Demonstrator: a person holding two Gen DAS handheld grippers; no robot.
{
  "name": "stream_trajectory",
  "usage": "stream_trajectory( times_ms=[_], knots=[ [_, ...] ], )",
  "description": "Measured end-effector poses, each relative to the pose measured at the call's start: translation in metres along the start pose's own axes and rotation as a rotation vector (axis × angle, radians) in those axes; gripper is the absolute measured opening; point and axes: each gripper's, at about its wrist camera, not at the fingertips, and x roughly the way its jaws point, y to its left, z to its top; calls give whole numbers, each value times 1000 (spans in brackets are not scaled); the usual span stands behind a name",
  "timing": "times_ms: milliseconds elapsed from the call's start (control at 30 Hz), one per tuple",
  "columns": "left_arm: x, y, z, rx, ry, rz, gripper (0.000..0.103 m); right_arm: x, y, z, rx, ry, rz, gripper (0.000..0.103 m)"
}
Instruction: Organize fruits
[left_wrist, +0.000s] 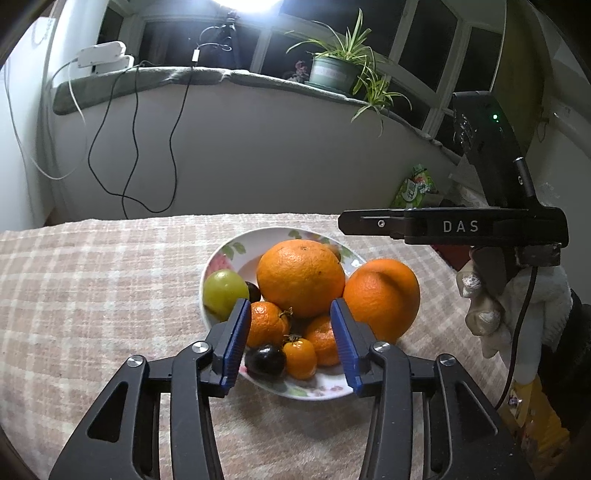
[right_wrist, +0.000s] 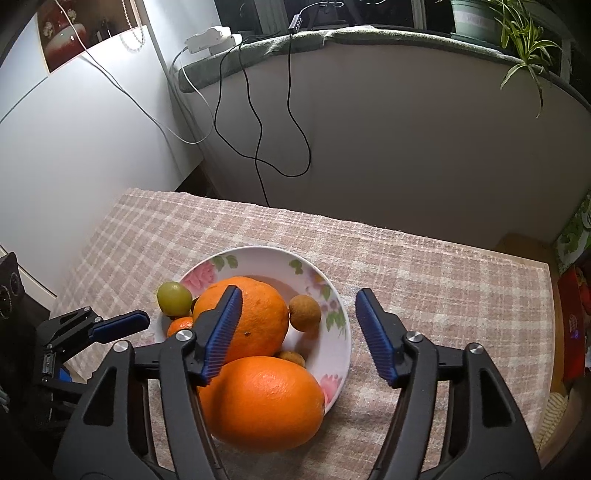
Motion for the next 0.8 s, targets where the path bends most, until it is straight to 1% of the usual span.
stream_trajectory(
  times_ms=[100,167,200,300,333,467,533,633,733,800],
  knots=[
    [-4,-3,-1,8,-6,12,45,-4,2,-1,-1,-9,-1,72],
    [-7,-5,-2,13,-7,15,49,-7,4,-2,-5,-13,-4,73],
    [-9,-6,-2,13,-9,18,53,-9,6,-2,-8,-17,-5,75],
    [-13,-8,-2,17,-15,24,55,-15,9,-4,-13,-29,-7,80],
    [-14,-9,-3,18,-17,27,58,-17,10,-5,-14,-33,-7,80],
    [-21,-11,-5,13,-26,37,62,-28,14,-8,-17,-54,-21,82],
    [-24,-12,-6,10,-31,42,67,-36,16,-10,-17,-70,-27,84],
    [-31,-13,-8,2,-39,54,69,-48,19,-17,-22,-98,-42,87],
    [-41,-14,-11,-9,-54,66,75,-58,25,-26,-36,-121,-65,88],
    [-48,-14,-14,-12,-62,73,76,-63,28,-32,-41,-134,-71,90]
  ],
)
